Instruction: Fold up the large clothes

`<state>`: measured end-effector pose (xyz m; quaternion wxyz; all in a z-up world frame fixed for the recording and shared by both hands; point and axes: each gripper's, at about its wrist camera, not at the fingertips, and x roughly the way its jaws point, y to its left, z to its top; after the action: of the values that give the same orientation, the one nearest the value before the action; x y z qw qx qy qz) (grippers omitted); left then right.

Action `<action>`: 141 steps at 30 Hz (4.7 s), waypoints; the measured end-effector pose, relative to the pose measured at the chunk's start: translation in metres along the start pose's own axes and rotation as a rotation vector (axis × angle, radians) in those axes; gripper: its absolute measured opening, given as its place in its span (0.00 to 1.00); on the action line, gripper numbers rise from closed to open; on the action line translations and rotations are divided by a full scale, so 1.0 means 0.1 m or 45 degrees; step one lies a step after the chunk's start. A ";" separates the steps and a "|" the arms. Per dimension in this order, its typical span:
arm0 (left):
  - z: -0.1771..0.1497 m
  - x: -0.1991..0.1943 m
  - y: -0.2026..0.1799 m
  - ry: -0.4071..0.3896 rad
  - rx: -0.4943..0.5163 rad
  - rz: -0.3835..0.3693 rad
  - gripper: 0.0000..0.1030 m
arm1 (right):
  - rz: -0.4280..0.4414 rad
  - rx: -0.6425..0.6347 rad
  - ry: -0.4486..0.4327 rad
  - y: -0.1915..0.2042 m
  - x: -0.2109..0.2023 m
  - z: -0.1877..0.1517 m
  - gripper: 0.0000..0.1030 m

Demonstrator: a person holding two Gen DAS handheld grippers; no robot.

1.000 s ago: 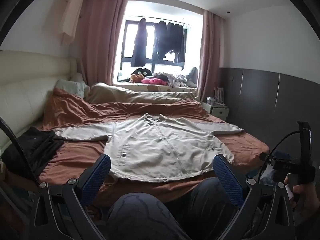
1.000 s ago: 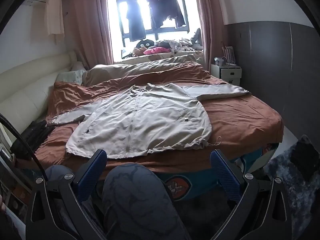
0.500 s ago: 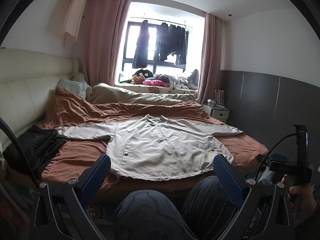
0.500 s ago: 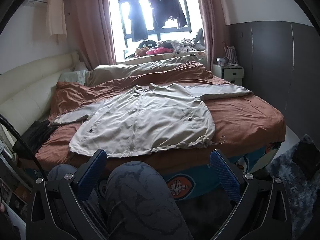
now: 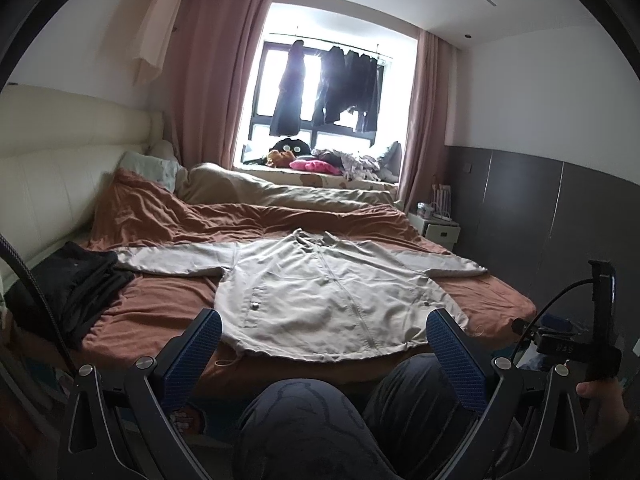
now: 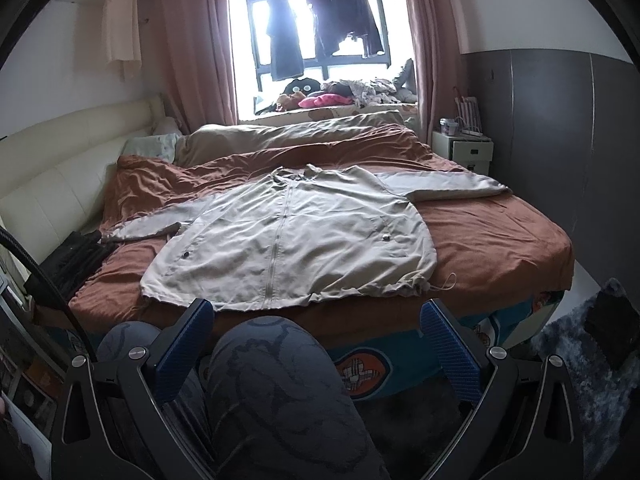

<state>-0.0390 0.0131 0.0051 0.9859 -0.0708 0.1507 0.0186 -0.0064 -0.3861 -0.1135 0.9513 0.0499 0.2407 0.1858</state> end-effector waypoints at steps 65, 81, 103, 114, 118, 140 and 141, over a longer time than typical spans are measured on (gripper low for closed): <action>0.05 0.78 0.11 0.131 -0.031 -0.063 1.00 | -0.036 0.004 0.042 -0.03 0.59 0.19 1.00; 0.34 2.09 1.05 0.253 -0.135 0.087 1.00 | 0.206 0.034 0.092 0.48 2.08 1.07 1.00; 0.90 3.08 2.99 0.299 -0.409 0.394 0.95 | 0.466 0.226 0.278 1.50 4.42 1.57 0.97; 0.96 3.70 3.77 0.391 -0.553 0.485 0.75 | 0.469 0.282 0.444 1.82 5.20 1.71 0.73; 0.87 3.98 3.97 0.446 -0.591 0.524 0.65 | 0.488 0.325 0.444 1.85 5.40 1.78 0.69; -0.12 5.14 5.04 0.681 -0.805 0.871 0.33 | 0.652 0.442 0.557 2.23 6.49 1.70 0.35; -0.10 5.11 5.07 0.656 -0.820 0.892 0.26 | 0.666 0.451 0.556 2.22 6.51 1.70 0.34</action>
<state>0.4161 0.5214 -0.2259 0.7801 -0.3173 0.3888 0.3736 0.5319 0.0645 -0.2087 0.7747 0.2326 0.4452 0.3841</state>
